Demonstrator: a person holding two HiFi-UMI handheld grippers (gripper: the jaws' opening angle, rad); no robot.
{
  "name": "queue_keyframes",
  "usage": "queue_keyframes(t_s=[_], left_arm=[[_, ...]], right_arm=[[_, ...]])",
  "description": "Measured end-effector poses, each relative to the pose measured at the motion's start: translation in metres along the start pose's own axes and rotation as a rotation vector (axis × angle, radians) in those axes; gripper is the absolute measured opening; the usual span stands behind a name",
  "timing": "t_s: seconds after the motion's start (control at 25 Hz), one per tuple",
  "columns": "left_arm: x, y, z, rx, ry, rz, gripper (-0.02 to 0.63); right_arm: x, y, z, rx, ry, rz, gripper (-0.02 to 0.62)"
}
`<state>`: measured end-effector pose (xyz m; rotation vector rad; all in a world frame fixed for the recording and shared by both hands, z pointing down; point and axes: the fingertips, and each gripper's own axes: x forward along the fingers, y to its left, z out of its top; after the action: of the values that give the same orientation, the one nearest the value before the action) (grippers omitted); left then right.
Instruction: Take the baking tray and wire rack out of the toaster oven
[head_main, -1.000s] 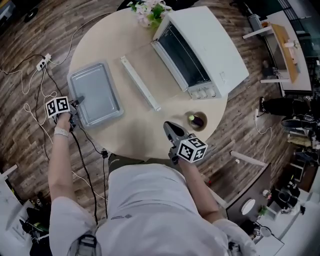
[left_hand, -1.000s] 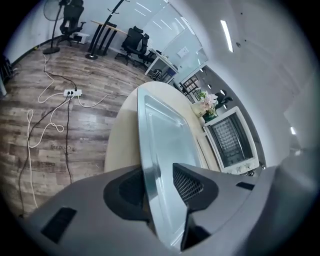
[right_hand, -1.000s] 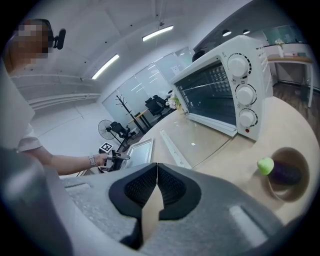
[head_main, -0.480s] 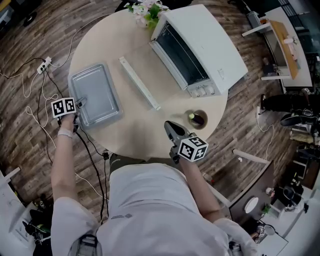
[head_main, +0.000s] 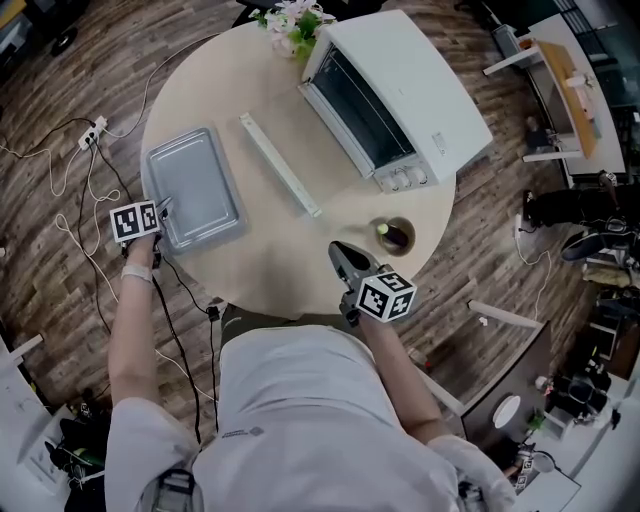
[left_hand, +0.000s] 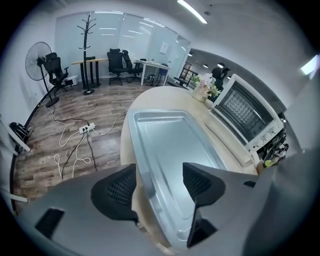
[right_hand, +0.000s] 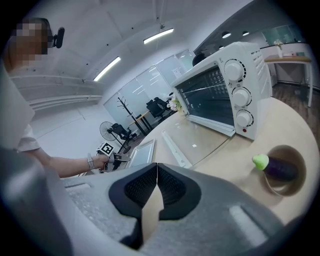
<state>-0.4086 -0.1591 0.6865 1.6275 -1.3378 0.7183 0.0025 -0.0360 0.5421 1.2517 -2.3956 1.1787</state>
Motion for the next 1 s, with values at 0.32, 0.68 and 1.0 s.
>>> queue_keyframes(t_s=[0.32,0.68,1.0], left_arm=[[-0.029,-0.060,-0.016,-0.082,-0.081,-0.170,0.281],[-0.050,-0.150,0.011,-0.058,-0.185,-0.352,0.287],[-0.050,-0.237,0.048,0.250,-0.263,-0.386,0.287]], right_arm=[[-0.016,0.005,-0.004,0.012,-0.037,0.017,0.007],[-0.040,-0.003,-0.004,0.045,-0.102,-0.008,0.007],[-0.071,-0.022,-0.011,0.096,-0.161,-0.065,0.006]])
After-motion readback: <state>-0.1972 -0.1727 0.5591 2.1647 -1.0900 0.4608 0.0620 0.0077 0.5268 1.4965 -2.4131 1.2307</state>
